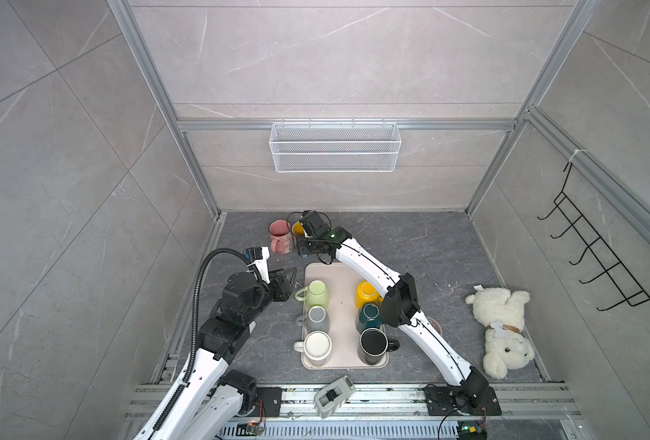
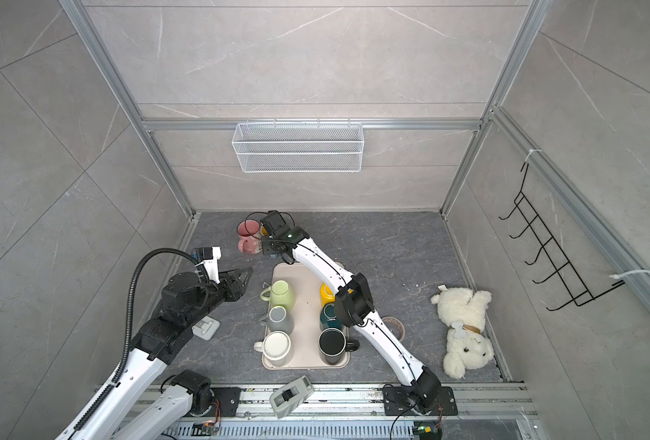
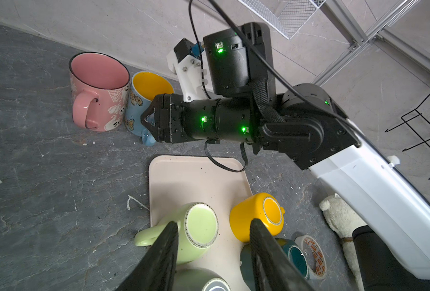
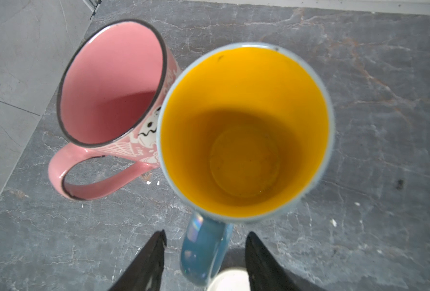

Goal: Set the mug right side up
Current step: 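Open the right gripper to release the blue mug's handle, then withdraw the right gripper over the yellow mug while the left moves to the green mug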

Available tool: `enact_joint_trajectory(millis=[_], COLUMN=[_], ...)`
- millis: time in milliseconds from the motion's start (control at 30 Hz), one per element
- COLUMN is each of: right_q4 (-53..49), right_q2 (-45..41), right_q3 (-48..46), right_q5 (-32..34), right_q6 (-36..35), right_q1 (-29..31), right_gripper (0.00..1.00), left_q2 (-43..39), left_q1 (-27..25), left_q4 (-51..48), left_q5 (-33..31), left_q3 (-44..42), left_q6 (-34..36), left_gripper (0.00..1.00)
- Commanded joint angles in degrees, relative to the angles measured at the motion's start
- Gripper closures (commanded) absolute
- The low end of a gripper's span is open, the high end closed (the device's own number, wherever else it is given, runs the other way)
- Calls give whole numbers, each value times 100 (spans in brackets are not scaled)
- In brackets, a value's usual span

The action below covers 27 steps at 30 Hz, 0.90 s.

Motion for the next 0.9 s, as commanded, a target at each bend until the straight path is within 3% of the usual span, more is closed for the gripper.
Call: enact_joint_trajectory(millis=[0,233,333,567,867], right_q4=[-171,-408,-276,1083,1989], right_q2=[-673,-1442,-1956,-3797,-5537], right_q3=[-167,-886,-1665,-4378,-6652], right_q5=[151,376,461,591,531], right_q6=[-99,-162,-146,59,611], right_q1=[39,36,37,-14,-291], right_gripper=[41,36,36,32,34], left_q2=[-39,178,368,857,1469], left_q1=[35,31,30,31,31], left_q4=[-125,-432,-514,-663,-374], left_q5=[-50,-229,-274,-373,-75], left_q3=[131,278,342,450,354], left_q6=[-134,-441,-763,-2080,-4017], left_gripper=[50,49,48,48,49])
